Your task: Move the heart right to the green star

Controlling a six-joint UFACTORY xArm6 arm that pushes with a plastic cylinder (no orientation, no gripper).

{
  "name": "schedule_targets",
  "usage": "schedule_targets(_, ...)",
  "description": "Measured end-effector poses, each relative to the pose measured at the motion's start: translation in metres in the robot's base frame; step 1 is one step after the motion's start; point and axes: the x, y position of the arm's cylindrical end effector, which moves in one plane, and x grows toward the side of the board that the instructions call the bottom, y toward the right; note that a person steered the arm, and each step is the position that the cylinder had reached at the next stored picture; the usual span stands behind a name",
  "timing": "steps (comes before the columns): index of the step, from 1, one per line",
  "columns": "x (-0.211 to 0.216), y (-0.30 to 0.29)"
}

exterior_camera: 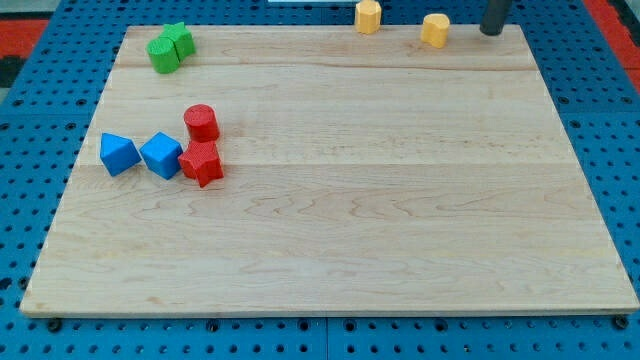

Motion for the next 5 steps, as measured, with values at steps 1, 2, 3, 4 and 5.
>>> schedule_targets(1, 0.013, -0.085)
schedule_targets(2, 0.026, -0.221)
schedule_targets(3, 0.024, -0.317)
schedule_targets(4, 0.007, -0.293)
schedule_targets(5, 0.001, -0.346)
